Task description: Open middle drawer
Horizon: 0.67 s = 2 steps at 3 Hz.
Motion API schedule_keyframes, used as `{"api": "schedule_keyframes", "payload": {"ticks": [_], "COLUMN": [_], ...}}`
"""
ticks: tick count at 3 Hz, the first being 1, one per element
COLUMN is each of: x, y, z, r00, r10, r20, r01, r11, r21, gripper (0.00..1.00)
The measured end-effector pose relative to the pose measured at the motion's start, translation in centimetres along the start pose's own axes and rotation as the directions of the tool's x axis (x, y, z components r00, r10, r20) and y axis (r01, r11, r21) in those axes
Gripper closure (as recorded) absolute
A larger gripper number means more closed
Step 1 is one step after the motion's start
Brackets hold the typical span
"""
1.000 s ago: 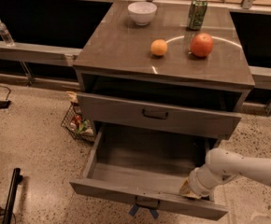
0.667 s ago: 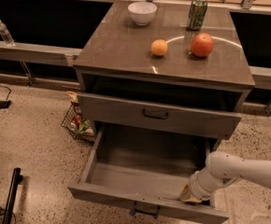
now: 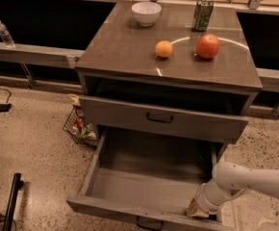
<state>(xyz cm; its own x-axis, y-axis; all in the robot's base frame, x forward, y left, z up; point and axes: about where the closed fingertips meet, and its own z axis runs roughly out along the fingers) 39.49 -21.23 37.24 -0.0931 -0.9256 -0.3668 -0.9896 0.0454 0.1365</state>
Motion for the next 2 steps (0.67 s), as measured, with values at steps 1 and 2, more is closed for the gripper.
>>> {"api": "schedule_keyframes", "payload": {"ticks": [1, 2], "x": [0.2, -0.7], "y": [1.9, 1.3], "z": [0.5, -1.3], "r00": [0.999, 0.994], "r10": [0.033, 0.062], "r20": [0.003, 0.084], "r01": [-0.032, -0.068], "r11": [0.9992, 0.9957], "r21": [-0.024, 0.063], "gripper": [1.0, 1.0]}}
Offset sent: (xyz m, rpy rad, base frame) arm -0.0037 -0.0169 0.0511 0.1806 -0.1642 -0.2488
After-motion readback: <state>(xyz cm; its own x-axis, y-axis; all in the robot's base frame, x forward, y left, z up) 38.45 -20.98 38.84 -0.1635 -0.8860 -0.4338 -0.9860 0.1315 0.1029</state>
